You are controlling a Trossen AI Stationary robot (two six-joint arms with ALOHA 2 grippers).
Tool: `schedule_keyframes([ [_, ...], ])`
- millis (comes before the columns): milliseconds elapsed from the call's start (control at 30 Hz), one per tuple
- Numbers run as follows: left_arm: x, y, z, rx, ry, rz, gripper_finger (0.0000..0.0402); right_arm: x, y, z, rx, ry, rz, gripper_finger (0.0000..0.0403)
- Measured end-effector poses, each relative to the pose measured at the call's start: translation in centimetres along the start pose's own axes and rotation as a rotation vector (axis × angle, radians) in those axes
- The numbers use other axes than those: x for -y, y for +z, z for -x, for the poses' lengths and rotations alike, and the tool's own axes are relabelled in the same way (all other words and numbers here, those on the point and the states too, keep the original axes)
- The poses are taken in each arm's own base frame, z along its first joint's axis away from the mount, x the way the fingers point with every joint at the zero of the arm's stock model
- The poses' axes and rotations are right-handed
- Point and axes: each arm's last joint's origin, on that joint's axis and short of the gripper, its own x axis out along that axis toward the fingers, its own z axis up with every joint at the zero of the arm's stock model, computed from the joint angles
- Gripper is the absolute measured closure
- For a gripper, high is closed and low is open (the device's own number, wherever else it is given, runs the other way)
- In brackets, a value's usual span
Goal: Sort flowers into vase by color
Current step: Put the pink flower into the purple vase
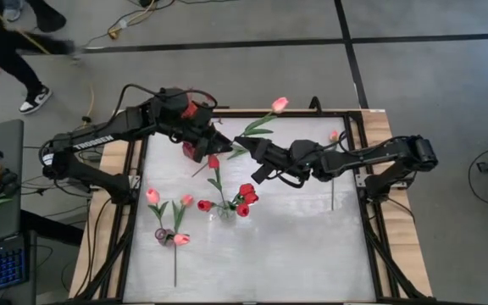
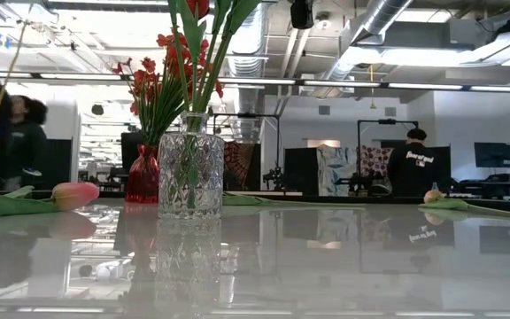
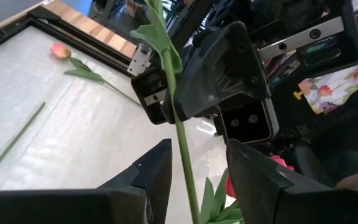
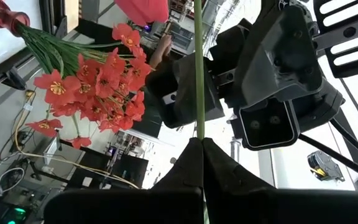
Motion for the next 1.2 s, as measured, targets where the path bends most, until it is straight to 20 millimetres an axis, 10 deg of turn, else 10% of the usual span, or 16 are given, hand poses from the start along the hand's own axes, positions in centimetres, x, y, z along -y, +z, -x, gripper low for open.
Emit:
schedule_keyframes([
  [567, -0.1, -0.1, 0.0, -0.005, 0.014, -0.017, 0.0397, 0.1, 0.1, 0.1, 0.017, -0.012, -0.025, 0.0364],
  [1200, 0.6, 1.2, 2.5, 0.140, 0.067, -0.084, 0.0400, 0.3, 0.5, 0.2, 0.073, -0.023, -0.330, 0.0186],
])
